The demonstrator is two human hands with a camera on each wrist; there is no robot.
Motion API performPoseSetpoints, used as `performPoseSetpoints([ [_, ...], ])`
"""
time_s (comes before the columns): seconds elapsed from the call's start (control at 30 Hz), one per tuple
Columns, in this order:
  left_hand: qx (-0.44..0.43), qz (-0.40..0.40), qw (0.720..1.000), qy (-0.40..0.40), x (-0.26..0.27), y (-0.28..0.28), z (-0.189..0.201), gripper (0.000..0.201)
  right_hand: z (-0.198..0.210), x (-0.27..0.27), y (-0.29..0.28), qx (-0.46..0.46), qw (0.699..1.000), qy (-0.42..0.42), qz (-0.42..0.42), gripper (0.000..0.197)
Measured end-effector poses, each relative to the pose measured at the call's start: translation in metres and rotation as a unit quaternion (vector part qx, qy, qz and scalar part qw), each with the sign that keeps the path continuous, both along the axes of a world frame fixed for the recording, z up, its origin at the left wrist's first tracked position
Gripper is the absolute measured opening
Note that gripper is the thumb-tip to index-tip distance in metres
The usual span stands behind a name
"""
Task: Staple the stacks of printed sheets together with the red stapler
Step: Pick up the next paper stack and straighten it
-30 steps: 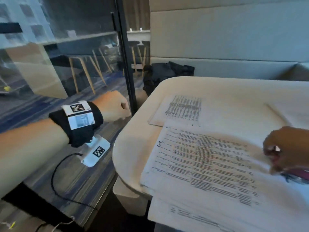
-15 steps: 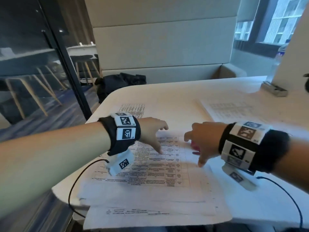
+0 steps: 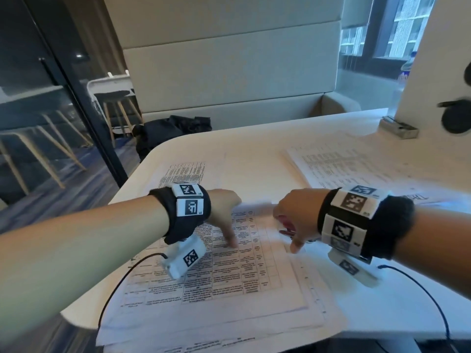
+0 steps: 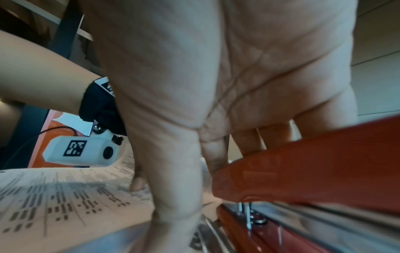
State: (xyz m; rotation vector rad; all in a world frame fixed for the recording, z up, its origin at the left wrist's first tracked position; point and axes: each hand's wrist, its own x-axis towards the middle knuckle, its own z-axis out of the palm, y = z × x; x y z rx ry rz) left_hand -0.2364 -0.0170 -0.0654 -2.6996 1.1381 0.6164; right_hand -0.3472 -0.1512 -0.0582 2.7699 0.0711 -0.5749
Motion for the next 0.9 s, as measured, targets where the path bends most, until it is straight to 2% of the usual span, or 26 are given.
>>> performPoseSetpoints([
  [0.17, -0.059, 0.001, 0.998, -0.004, 0.009, 0.013, 0.003, 0.018, 0.000, 0.003, -0.018, 0.000, 0.999, -0.005, -0.039, 0.050],
  [0.27, -0.143, 0.035, 0.988, -0.038, 0.021, 0.030, 0.017, 0.014, 0.001, 0.004, -0.036, -0.013, 0.998, -0.011, -0.062, 0.043],
  [0.37, -0.253, 0.072, 0.961, -0.088, 0.037, 0.052, 0.041, 0.021, 0.002, 0.005, -0.052, -0.002, 0.997, -0.017, -0.071, 0.033],
  [0.4, -0.291, 0.088, 0.948, -0.096, 0.042, 0.059, 0.049, 0.023, 0.002, 0.006, -0.056, 0.005, 0.996, -0.019, -0.083, 0.035],
  [0.47, -0.365, 0.134, 0.917, -0.084, 0.048, 0.075, 0.062, 0.025, 0.005, 0.007, -0.063, 0.044, 0.991, -0.039, -0.124, 0.055],
  [0.53, -0.449, 0.166, 0.875, -0.072, 0.051, 0.088, 0.070, 0.028, 0.014, 0.008, -0.066, 0.156, 0.972, -0.063, -0.164, 0.084],
  [0.6, -0.525, 0.175, 0.830, -0.070, 0.051, 0.095, 0.076, 0.034, 0.025, 0.014, -0.065, 0.332, 0.919, -0.097, -0.190, 0.098],
  [0.7, -0.648, 0.179, 0.740, -0.022, 0.043, 0.101, 0.079, 0.029, 0.032, 0.031, -0.053, 0.560, 0.778, -0.223, -0.181, 0.092],
  [0.73, -0.686, 0.173, 0.706, -0.005, 0.039, 0.100, 0.078, 0.030, 0.033, 0.037, -0.048, 0.615, 0.720, -0.272, -0.173, 0.081],
  [0.8, -0.743, 0.176, 0.646, 0.016, 0.032, 0.098, 0.075, 0.035, 0.034, 0.044, -0.035, 0.696, 0.597, -0.366, -0.161, 0.047],
  [0.83, -0.763, 0.182, 0.619, 0.020, 0.030, 0.097, 0.073, 0.036, 0.035, 0.046, -0.030, 0.711, 0.550, -0.408, -0.158, 0.033],
  [0.9, -0.796, 0.185, 0.575, 0.031, 0.025, 0.095, 0.075, 0.032, 0.042, 0.050, -0.018, 0.702, 0.509, -0.479, -0.133, 0.017],
])
